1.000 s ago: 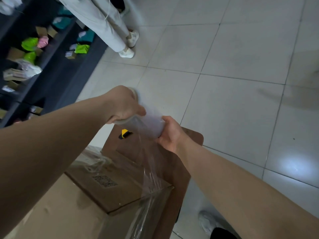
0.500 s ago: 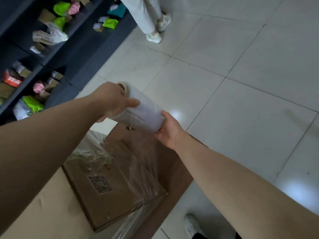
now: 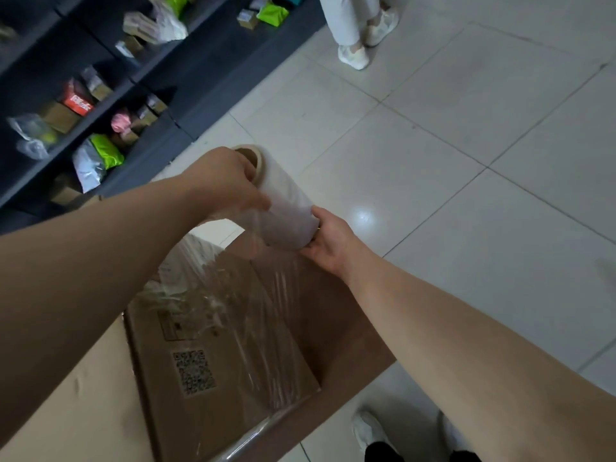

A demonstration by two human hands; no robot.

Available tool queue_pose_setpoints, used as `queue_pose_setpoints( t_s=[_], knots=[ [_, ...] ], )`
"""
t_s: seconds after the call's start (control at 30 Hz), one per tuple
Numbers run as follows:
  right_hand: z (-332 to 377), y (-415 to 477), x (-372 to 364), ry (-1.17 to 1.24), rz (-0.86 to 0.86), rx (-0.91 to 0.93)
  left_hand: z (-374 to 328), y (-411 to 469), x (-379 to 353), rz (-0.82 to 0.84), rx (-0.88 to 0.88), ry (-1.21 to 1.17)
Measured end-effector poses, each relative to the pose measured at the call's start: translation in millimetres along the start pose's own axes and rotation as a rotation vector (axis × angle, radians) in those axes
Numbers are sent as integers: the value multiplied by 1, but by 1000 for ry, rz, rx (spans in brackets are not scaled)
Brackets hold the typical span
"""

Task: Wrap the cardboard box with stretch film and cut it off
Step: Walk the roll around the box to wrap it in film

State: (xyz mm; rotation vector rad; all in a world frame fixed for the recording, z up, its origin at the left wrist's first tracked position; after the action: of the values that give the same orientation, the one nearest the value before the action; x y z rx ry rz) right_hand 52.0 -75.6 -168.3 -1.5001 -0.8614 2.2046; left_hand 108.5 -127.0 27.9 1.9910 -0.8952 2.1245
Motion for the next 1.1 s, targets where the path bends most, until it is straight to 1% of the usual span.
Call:
queue_pose_setpoints(
  t_s=[0.17,0.23,0.37,0.5,0.6,0.73,0.83,0.9,1.0,1.1],
  knots=[
    [-1,12,-13,58,87,-55,13,23,-2,-39,87,-70],
    [-2,19,-18,55,80,-81,21,32,0,-26,122,-69],
    [-1,36,-30,8,40,-98,36,41,4,30,90,32],
    [-8,49,-47,-64,56,-111,56,50,11,40,57,37],
    [-8,56,-56,-62,60,-116,69,55,13,42,52,37],
    [-11,63,-63,-31,45,-166,83,59,10,76,144,-43],
    [-14,67,-69,-37,77,-220,91,63,10,28,222,-131],
    [-15,72,-73,-30,107,-262,94,64,12,-7,265,-112],
    [-13,75,-77,-66,154,-310,99,65,14,-12,312,-59],
    [-9,83,-82,-167,113,-342,106,63,17,-8,375,-79]
  ],
)
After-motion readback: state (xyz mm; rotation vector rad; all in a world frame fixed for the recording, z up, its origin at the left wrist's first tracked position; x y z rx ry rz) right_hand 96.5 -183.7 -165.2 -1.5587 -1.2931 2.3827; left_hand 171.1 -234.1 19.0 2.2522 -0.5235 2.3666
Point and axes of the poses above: each hand's wrist, its own y-axis towards the middle knuckle, its own x-axis out of the back of the hand, z = x × y, the point moved 2 cm from there along y, towards the middle knuckle, and after that the axes turned 3 degrees about -x, right-handed, at the moved point
